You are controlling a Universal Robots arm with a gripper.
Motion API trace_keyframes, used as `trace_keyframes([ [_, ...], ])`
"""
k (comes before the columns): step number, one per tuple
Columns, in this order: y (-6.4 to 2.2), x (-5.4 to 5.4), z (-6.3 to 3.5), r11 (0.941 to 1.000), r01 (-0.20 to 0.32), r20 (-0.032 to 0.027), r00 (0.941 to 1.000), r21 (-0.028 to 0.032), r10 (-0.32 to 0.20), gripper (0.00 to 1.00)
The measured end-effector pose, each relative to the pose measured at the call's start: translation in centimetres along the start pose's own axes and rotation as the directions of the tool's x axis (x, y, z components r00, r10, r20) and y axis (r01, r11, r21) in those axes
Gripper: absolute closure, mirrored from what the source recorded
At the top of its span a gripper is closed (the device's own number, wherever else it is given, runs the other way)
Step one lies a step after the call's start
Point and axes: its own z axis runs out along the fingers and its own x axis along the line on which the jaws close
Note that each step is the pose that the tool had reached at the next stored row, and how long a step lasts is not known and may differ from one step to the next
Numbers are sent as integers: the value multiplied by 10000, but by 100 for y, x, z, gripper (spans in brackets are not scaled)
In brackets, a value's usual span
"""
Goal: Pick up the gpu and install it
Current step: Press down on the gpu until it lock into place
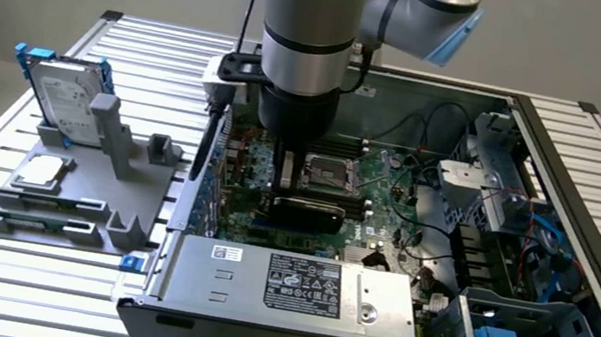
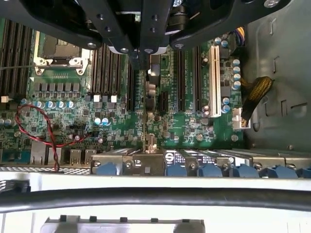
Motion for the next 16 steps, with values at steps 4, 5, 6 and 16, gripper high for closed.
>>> trace_keyframes([
  [4, -16, 1, 13, 10000, 6, 11, 10000, -23, -6, 89],
  [5, -21, 1, 15, 10000, 6, 15, 10000, -33, -6, 89],
  [6, -25, 1, 17, 10000, 8, 15, 10000, -42, -8, 89],
  [16, -31, 2, 41, 10000, 19, 14, 10000, -69, -19, 89],
])
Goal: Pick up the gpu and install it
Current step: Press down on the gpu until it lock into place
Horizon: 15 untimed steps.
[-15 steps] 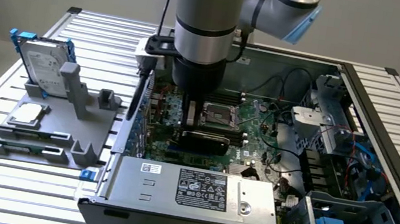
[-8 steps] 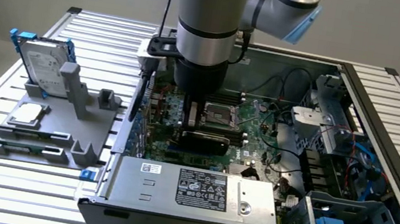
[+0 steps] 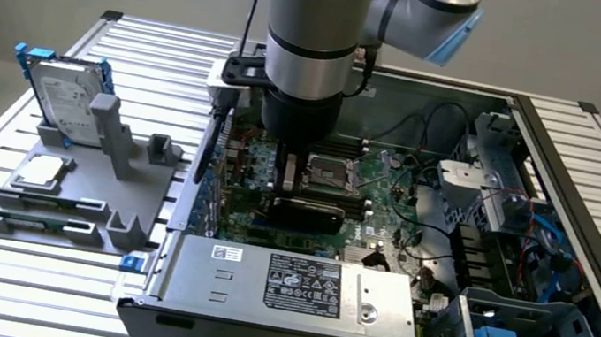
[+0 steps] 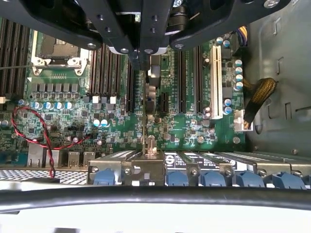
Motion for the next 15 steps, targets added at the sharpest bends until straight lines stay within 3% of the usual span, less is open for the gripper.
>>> trace_keyframes([
  [12, 1, 2, 33, 10000, 11, -2, 10000, -7, -11, 89],
  [15, 0, -2, 6, 10000, 9, 30, 10000, -16, -9, 89],
])
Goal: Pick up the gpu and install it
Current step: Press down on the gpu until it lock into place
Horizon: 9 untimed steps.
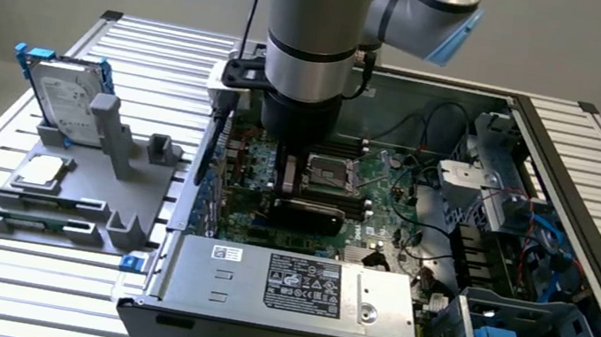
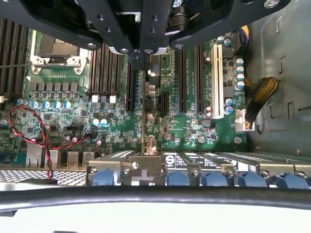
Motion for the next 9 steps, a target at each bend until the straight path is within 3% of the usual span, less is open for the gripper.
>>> trace_keyframes([
  [4, 2, -4, -121, 10000, 2, -12, 10000, -22, -2, 89],
  [9, 67, -5, -123, 10000, 4, -13, 10000, -14, -4, 89],
])
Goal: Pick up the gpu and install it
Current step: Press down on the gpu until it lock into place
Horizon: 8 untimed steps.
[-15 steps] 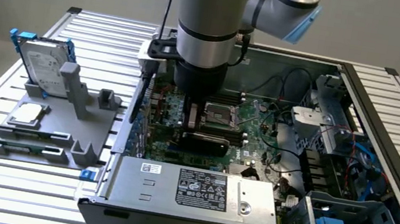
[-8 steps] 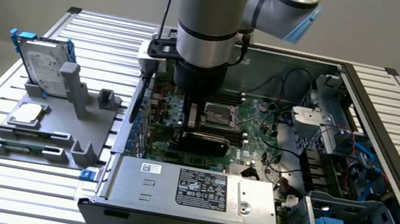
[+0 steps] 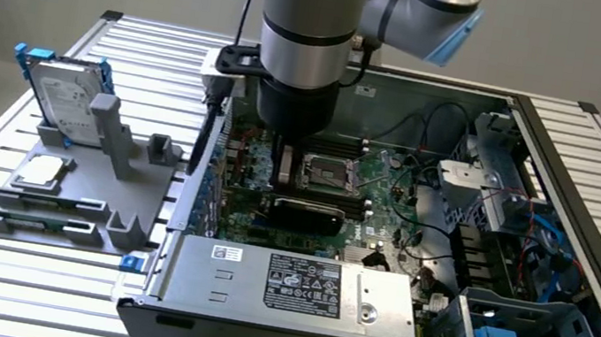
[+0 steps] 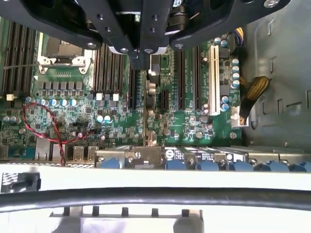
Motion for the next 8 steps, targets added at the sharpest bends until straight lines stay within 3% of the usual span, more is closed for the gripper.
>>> trace_keyframes([
  [5, 190, -2, -3, 10000, 1, 10, 10000, 21, -1, 89],
  [8, 303, -4, -19, 10000, -3, 78, 10000, -27, 3, 89],
])
